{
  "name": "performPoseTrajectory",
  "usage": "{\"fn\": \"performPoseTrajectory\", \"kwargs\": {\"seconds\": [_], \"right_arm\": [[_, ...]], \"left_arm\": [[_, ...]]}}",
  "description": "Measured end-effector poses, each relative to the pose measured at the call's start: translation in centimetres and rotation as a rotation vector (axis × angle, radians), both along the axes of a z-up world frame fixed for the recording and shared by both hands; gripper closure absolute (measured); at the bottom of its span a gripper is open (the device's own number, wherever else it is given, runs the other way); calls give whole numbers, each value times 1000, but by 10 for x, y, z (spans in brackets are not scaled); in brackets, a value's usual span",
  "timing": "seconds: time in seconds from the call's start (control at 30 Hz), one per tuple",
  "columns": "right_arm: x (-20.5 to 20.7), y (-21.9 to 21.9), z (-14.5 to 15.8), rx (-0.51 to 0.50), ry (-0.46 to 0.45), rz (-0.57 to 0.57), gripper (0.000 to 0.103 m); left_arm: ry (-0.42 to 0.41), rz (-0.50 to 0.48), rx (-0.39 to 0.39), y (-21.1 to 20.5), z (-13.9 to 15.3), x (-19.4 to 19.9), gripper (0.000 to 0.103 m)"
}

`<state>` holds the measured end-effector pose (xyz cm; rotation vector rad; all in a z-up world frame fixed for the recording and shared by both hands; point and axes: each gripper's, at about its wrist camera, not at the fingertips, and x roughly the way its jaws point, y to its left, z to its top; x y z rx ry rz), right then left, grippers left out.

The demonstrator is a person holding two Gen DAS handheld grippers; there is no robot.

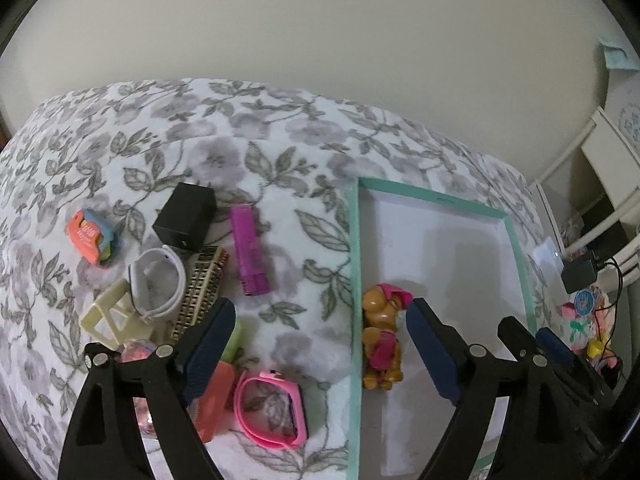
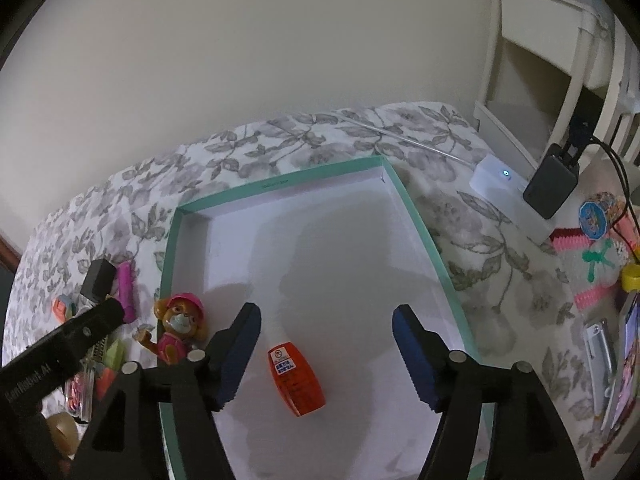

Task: Organize rigid objects
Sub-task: 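Open both tools to drop the puppy and glue bottle into the tray, then move the left tool to the black toy car while the right tool approaches the pink watch band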

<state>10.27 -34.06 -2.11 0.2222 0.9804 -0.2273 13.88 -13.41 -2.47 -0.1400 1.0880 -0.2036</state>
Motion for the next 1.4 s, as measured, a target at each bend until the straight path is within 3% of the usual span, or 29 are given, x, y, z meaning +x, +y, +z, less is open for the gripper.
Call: {"fn": "performPoseTrajectory", "kwargs": {"seconds": [0.13,0.23,0.47,1.03,1.4], "right_arm": [[0,3,2,-8,-10,9,20],[0,4,5,-11,-24,14,14],[1,9,7,-26,-32,23,0],[2,30,12,-26,-78,73,0],[5,62,19,22,-84,158,0]], "left_arm": [[11,23,-19,9,0,3,7],[22,40,-51,16,0,5,7],[33,67,-41,25,0,7,7],[-78,93,-14,44,12,7,2],[-152,248,-35,132,34,6,2]]}}
